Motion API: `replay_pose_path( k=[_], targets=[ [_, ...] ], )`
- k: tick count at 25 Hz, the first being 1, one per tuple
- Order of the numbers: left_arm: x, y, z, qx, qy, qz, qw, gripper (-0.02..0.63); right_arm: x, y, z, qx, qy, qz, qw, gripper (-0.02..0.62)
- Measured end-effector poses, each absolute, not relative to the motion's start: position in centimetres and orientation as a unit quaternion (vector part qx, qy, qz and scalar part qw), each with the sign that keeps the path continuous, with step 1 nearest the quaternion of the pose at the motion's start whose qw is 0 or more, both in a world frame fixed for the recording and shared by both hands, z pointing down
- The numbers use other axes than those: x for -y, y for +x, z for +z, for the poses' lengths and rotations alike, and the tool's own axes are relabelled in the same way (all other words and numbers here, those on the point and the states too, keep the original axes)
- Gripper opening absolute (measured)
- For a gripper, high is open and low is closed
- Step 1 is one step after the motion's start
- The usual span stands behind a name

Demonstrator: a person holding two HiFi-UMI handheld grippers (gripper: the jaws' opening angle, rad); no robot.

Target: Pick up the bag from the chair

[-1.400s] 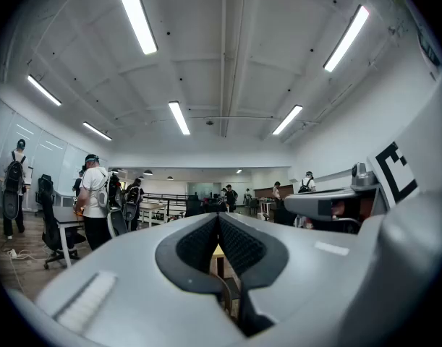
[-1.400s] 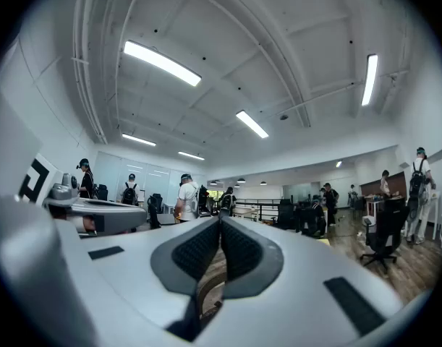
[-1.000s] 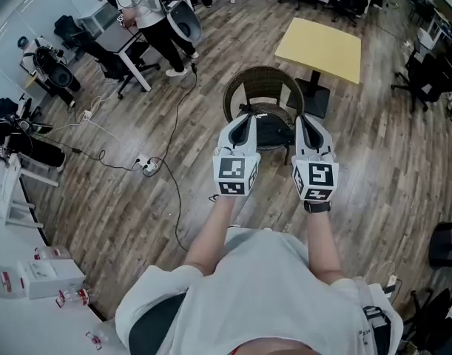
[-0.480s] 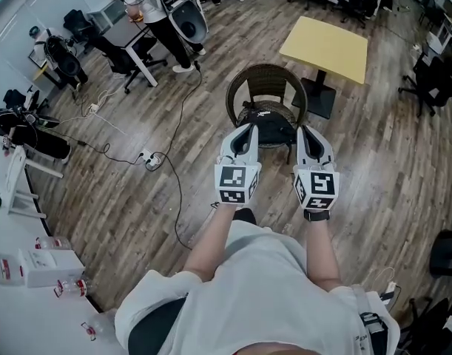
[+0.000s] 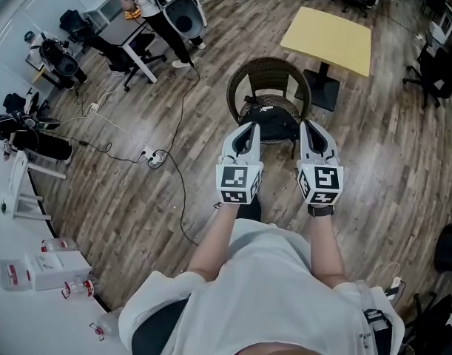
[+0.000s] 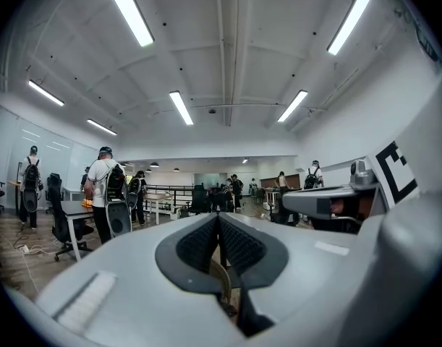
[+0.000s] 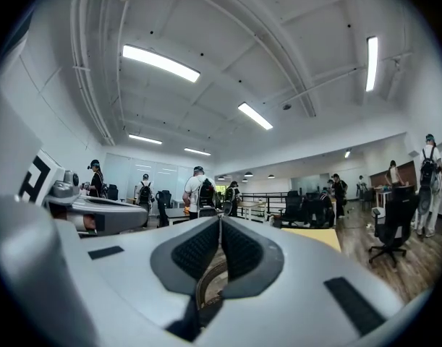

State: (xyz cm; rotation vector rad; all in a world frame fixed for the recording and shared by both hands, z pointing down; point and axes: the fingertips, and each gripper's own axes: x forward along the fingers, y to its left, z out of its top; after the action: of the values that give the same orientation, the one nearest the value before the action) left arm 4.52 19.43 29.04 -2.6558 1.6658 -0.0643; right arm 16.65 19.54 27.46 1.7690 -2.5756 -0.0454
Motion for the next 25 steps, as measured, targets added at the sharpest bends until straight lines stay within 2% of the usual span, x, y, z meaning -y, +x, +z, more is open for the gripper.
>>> replay_pose_path(
  k=[25],
  targets=[
    [1.2, 1.1, 29.5, -0.511, -0.859, 0.006, -0.032, 0.011, -0.7, 12.5, 27.6, 0.819, 0.573, -0.013, 0.037, 0.014]
  ],
)
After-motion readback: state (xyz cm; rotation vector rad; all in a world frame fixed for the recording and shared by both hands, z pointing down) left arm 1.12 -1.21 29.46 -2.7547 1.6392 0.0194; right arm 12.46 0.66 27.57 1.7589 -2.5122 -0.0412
